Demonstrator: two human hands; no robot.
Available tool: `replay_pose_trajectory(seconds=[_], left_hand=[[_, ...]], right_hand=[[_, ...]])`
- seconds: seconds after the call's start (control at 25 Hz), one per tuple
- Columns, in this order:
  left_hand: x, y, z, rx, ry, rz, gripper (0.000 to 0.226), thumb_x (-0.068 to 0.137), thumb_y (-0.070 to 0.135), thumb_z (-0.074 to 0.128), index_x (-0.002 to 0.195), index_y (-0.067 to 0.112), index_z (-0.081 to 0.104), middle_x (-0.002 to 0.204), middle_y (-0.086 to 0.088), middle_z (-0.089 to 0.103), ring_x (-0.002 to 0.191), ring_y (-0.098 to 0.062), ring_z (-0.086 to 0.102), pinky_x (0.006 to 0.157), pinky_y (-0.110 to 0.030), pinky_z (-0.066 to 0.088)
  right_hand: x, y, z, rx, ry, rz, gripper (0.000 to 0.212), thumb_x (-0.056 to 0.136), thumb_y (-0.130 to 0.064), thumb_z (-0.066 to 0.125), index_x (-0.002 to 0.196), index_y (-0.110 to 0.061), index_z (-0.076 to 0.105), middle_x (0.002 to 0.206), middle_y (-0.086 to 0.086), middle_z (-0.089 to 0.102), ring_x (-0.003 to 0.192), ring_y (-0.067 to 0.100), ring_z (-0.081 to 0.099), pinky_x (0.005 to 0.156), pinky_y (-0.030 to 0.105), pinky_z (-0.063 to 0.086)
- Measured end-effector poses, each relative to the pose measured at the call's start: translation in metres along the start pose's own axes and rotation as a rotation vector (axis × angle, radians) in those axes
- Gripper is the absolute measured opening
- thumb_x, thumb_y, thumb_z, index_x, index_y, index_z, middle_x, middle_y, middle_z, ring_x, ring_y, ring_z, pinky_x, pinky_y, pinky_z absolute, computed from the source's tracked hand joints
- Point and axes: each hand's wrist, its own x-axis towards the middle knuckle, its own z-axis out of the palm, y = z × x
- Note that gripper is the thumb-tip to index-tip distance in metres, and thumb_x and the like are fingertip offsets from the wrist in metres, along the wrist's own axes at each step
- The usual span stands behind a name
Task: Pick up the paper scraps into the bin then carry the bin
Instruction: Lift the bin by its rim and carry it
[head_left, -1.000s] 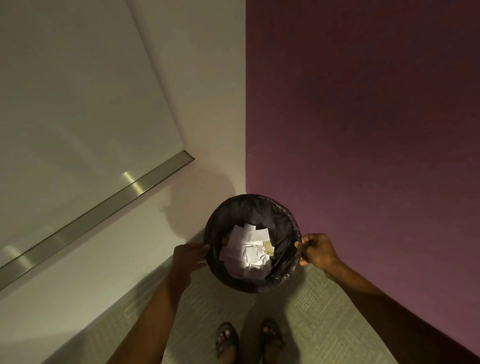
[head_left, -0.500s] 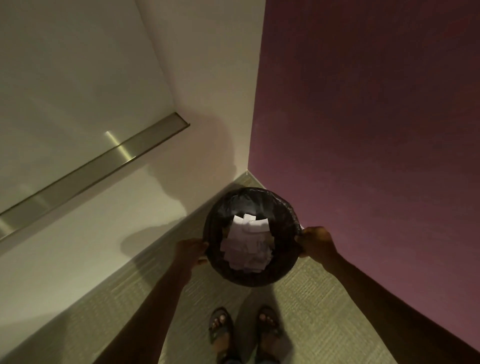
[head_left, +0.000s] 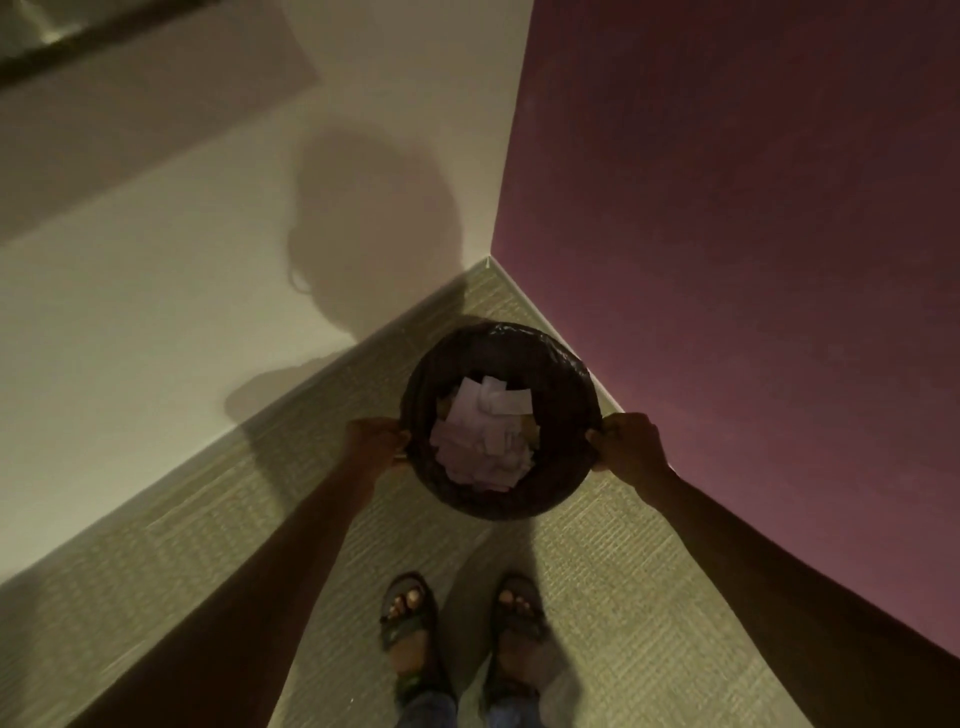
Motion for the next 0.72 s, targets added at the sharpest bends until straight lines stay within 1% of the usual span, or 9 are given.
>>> replay_pose_trajectory(seconds=[0.08,0.16,0.2,0.24,0.28,0.36,0.56,0.68,0.72], left_hand=[[0.026,-0.015,0.01,-0.005,-0.011,0.002,0.008,0.088,-0.012,0.057,0.092,-0.008,0.063,0.09,-0.017,0.061,0.049,-0.013,0.064,0.047,-0.022,0.055],[0.052,-0.03,0.018,0.026,0.003,0.018,0.017,0.088,-0.011,0.058,0.076,0.001,0.058,0.08,-0.013,0.061,0.042,-0.006,0.062,0.044,-0.02,0.054],[0.064,-0.037,0.022,0.03,0.006,0.022,0.019,0.089,-0.01,0.058,0.075,0.003,0.057,0.077,-0.011,0.061,0.045,-0.009,0.063,0.044,-0.021,0.055],[0.074,-0.042,0.024,0.029,0.006,0.019,0.017,0.089,-0.009,0.058,0.076,0.003,0.057,0.077,-0.011,0.06,0.051,-0.013,0.063,0.047,-0.023,0.056],[0.084,-0.046,0.027,0.019,0.005,0.014,0.016,0.089,-0.009,0.057,0.077,0.002,0.056,0.076,-0.011,0.06,0.057,-0.016,0.062,0.05,-0.028,0.057],[0.099,-0.053,0.029,0.024,0.019,0.004,0.022,0.089,-0.009,0.057,0.073,0.005,0.056,0.074,-0.008,0.061,0.062,-0.017,0.061,0.056,-0.031,0.053],[0.119,-0.062,0.032,0.031,0.055,0.027,0.024,0.088,-0.006,0.061,0.069,0.008,0.059,0.072,-0.008,0.064,0.067,-0.021,0.064,0.057,-0.031,0.053],[0.126,-0.064,0.031,0.012,0.052,0.046,0.004,0.089,-0.004,0.061,0.087,-0.007,0.064,0.09,-0.017,0.067,0.08,-0.028,0.067,0.064,-0.036,0.057],[0.125,-0.065,0.03,0.027,0.049,0.051,0.009,0.089,-0.005,0.061,0.096,-0.01,0.064,0.094,-0.019,0.066,0.084,-0.029,0.067,0.063,-0.034,0.058]], right_hand=[[0.019,0.012,0.018,-0.076,0.027,-0.012,0.022,0.084,-0.01,0.07,0.072,0.009,0.071,0.072,0.023,0.072,0.059,0.026,0.067,0.061,0.03,0.053],[0.037,0.023,0.034,-0.125,0.041,-0.015,0.019,0.081,-0.008,0.07,0.072,0.009,0.07,0.073,0.021,0.071,0.051,0.013,0.056,0.045,0.012,0.038],[0.046,0.028,0.043,-0.133,0.042,-0.008,0.019,0.081,-0.008,0.07,0.073,0.008,0.07,0.075,0.021,0.071,0.052,0.013,0.056,0.046,0.009,0.039],[0.055,0.032,0.05,-0.138,0.038,-0.004,0.018,0.081,-0.008,0.069,0.075,0.009,0.069,0.078,0.021,0.071,0.058,0.019,0.061,0.052,0.011,0.046],[0.063,0.034,0.056,-0.143,0.036,-0.006,0.019,0.081,-0.008,0.069,0.077,0.01,0.069,0.081,0.023,0.071,0.067,0.028,0.067,0.063,0.025,0.055],[0.076,0.036,0.068,-0.169,0.029,-0.02,0.019,0.081,-0.008,0.069,0.081,0.011,0.069,0.087,0.026,0.071,0.081,0.037,0.07,0.071,0.04,0.057],[0.096,0.04,0.091,-0.212,0.038,-0.016,0.023,0.083,-0.012,0.069,0.089,0.01,0.069,0.099,0.025,0.07,0.092,0.036,0.068,0.071,0.033,0.051],[0.101,0.044,0.093,-0.176,0.065,-0.019,0.021,0.083,-0.012,0.07,0.086,0.009,0.069,0.094,0.025,0.07,0.088,0.038,0.068,0.068,0.035,0.051],[0.099,0.046,0.094,-0.144,0.06,-0.009,0.021,0.083,-0.011,0.07,0.085,0.01,0.068,0.092,0.025,0.07,0.087,0.038,0.069,0.069,0.039,0.054]])
